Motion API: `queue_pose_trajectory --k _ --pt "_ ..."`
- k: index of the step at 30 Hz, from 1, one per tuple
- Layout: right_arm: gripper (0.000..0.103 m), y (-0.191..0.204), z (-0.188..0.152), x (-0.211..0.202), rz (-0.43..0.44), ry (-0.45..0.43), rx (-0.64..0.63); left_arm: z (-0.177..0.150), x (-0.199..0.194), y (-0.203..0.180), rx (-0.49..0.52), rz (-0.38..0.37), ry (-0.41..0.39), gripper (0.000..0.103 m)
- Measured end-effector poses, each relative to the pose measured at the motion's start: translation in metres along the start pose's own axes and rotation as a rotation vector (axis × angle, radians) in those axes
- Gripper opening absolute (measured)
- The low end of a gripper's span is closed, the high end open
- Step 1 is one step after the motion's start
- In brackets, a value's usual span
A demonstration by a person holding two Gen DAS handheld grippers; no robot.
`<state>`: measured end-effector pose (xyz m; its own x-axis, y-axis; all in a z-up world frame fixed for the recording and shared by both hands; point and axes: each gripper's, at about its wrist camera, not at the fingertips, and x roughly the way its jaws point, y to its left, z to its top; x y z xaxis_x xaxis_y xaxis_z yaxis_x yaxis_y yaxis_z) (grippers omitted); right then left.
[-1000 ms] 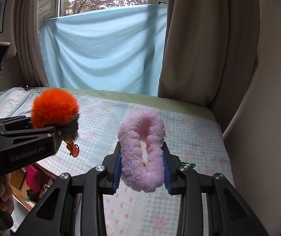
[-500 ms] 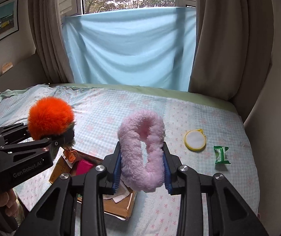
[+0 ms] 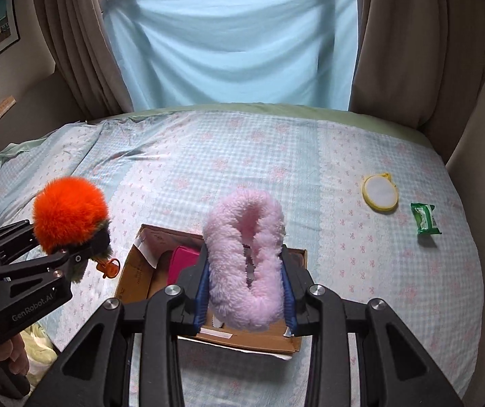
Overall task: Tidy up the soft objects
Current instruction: 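Carry the pompom and hair tie with both tools over the box, then open the left tool dropping the pompom while the right tool releases the hair tie into the box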
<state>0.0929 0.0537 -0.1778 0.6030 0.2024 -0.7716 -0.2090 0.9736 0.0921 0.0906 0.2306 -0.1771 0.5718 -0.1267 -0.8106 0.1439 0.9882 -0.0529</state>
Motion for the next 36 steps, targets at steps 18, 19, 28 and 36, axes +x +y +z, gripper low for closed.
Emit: queue_pose_trajectory --k 18,19,28,36 --pt "0.032 -0.008 -0.045 0.144 0.029 0.465 0.220 -0.047 0.143 0.020 0.166 -0.050 0.349 0.035" --pt "0.032 -0.009 -0.047 0.151 0.025 0.486 0.226 -0.049 0.151 0.019 0.174 -0.052 0.370 0.035" --pt "0.032 -0.012 -0.065 0.196 0.026 0.637 0.275 -0.066 0.193 0.016 0.207 -0.067 0.505 0.035" --pt "0.101 -0.020 -0.068 0.210 0.053 0.661 0.395 -0.060 0.189 0.019 0.212 -0.057 0.477 0.103"
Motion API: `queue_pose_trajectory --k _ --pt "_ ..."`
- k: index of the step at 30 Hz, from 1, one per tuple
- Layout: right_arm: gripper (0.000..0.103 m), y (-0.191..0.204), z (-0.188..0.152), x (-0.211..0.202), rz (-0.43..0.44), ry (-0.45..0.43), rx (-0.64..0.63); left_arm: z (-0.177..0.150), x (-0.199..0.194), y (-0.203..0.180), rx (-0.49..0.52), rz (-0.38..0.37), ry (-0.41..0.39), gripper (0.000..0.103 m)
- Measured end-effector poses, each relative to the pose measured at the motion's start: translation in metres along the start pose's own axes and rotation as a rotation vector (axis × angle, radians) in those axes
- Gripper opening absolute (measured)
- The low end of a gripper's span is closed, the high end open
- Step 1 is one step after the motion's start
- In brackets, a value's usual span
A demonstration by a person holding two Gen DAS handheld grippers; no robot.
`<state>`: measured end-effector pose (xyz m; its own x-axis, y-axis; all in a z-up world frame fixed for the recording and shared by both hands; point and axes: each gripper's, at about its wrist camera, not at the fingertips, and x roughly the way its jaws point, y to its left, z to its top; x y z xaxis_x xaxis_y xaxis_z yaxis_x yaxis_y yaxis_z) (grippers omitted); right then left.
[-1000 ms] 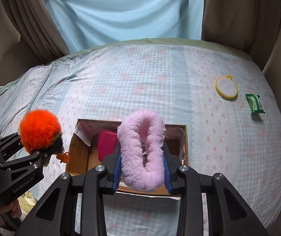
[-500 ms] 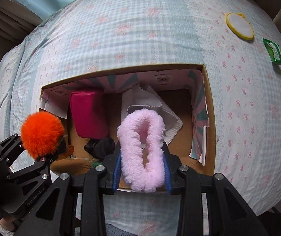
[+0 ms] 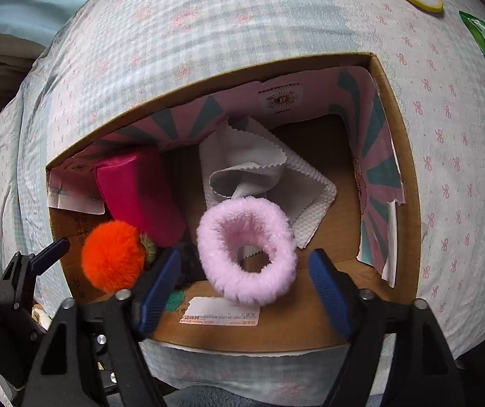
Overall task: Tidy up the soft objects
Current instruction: 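Open the left tool dropping the pompom while the right tool releases the hair tie into the box, then lift both tools and move toward the mesh pad and green packet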
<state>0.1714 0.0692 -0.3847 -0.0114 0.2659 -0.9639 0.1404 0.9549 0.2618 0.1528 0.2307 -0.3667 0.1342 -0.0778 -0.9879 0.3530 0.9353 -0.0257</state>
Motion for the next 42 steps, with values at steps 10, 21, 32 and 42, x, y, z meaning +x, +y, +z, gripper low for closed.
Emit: queue_pose_trajectory --k 10,21,32,42 --pt "0.103 -0.008 -0.009 -0.012 0.039 -0.068 0.038 -0.012 -0.008 0.007 -0.036 0.013 0.007 0.103" --pt "0.103 0.004 -0.028 -0.045 0.049 -0.181 -0.032 -0.022 -0.049 0.003 -0.071 0.062 -0.088 0.103" --pt "0.103 0.024 -0.062 -0.148 -0.026 -0.451 -0.179 -0.040 -0.156 -0.005 -0.165 0.099 -0.332 0.103" --pt "0.103 0.011 -0.124 -0.266 -0.141 -0.777 -0.229 -0.064 -0.263 -0.043 -0.211 0.144 -0.600 0.103"
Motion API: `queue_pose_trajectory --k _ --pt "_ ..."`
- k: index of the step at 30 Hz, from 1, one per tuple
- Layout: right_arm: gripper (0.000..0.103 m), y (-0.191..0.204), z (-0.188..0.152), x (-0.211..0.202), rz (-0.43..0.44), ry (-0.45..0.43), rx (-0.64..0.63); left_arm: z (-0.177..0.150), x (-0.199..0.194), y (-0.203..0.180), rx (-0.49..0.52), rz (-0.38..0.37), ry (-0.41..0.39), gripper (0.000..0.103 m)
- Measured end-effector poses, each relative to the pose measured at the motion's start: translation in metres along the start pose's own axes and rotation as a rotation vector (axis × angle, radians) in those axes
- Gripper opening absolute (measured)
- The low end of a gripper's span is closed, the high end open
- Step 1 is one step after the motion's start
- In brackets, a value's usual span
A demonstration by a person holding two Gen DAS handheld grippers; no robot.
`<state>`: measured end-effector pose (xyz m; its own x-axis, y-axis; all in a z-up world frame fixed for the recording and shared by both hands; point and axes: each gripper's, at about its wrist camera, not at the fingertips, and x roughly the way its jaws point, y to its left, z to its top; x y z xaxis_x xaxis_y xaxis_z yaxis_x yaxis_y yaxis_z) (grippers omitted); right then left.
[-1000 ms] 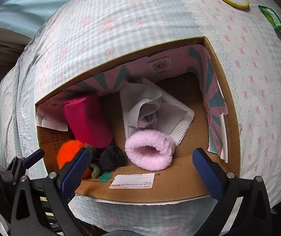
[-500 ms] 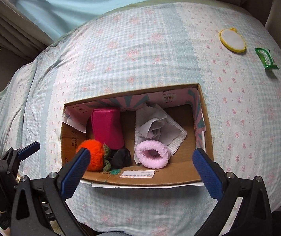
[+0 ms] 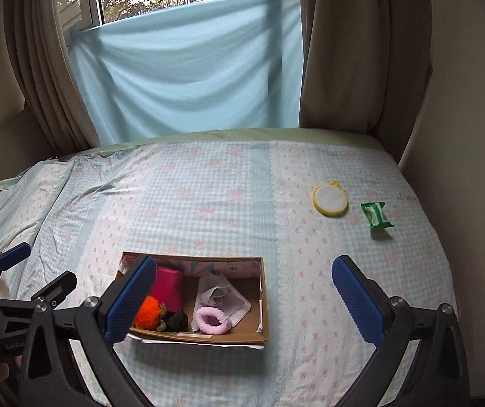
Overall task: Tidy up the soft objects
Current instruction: 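Lift both tools and move toward the mesh pad and green packet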
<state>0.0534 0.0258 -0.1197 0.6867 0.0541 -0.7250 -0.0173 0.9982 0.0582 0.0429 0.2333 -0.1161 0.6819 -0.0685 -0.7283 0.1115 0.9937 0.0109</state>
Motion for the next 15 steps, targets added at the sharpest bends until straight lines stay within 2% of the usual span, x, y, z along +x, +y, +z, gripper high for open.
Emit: queue_pose_trajectory --k 5,15 --pt "0.103 -0.017 -0.001 -0.029 -0.039 -0.076 -0.030 0.005 -0.020 -0.022 -0.025 -0.013 -0.040 0.103" --pt "0.103 -0.095 0.001 -0.053 -0.058 -0.111 0.027 0.024 -0.019 -0.091 -0.039 -0.043 -0.064 0.103"
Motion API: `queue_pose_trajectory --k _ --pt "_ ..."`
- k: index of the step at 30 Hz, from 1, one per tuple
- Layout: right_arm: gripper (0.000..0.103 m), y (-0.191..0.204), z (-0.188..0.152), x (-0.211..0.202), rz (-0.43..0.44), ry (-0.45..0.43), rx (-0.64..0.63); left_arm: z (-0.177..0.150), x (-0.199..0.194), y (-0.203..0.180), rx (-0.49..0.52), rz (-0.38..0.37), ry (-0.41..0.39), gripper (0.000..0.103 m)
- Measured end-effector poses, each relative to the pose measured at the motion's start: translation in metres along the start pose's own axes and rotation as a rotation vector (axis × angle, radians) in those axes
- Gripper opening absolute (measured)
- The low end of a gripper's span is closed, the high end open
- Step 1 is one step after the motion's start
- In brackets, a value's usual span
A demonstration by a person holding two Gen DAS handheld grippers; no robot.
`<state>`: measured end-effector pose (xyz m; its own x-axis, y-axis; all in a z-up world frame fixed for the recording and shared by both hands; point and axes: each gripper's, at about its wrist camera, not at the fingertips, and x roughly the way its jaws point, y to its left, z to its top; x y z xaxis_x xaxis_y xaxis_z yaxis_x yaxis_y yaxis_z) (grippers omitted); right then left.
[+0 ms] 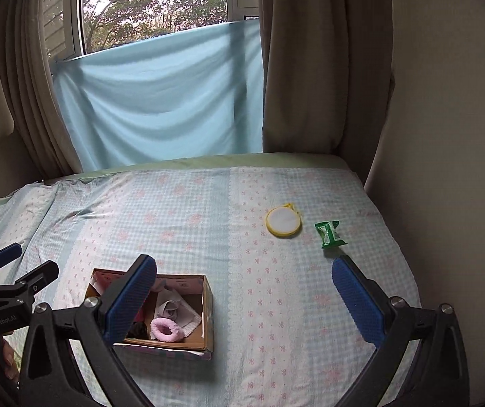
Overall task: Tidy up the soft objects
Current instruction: 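Lift both tools and move toward the mesh pad and green packet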
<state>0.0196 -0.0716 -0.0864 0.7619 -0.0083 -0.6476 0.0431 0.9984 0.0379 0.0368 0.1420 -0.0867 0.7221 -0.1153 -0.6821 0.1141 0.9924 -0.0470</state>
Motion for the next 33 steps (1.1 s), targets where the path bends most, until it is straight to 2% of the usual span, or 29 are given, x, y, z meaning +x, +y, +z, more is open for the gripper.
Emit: queue_pose_trajectory --k 7,15,23,30,33 --pt "0.103 -0.071 0.011 0.016 -0.028 0.017 0.011 0.027 0.038 -0.083 0.023 -0.042 0.000 0.103" --pt "0.103 -0.153 0.025 0.068 -0.036 0.071 0.014 0.056 0.116 -0.172 0.053 -0.076 0.041 0.103" --pt "0.103 -0.213 0.031 0.154 -0.012 0.131 -0.002 0.072 0.227 -0.225 0.064 -0.082 0.113 0.103" --pt "0.103 -0.247 0.026 0.245 0.003 0.183 0.001 0.073 0.348 -0.248 0.079 -0.114 0.178 0.103" --pt "0.103 -0.253 0.020 0.286 0.003 0.196 -0.013 0.069 0.402 -0.258 0.119 -0.133 0.208 0.103"
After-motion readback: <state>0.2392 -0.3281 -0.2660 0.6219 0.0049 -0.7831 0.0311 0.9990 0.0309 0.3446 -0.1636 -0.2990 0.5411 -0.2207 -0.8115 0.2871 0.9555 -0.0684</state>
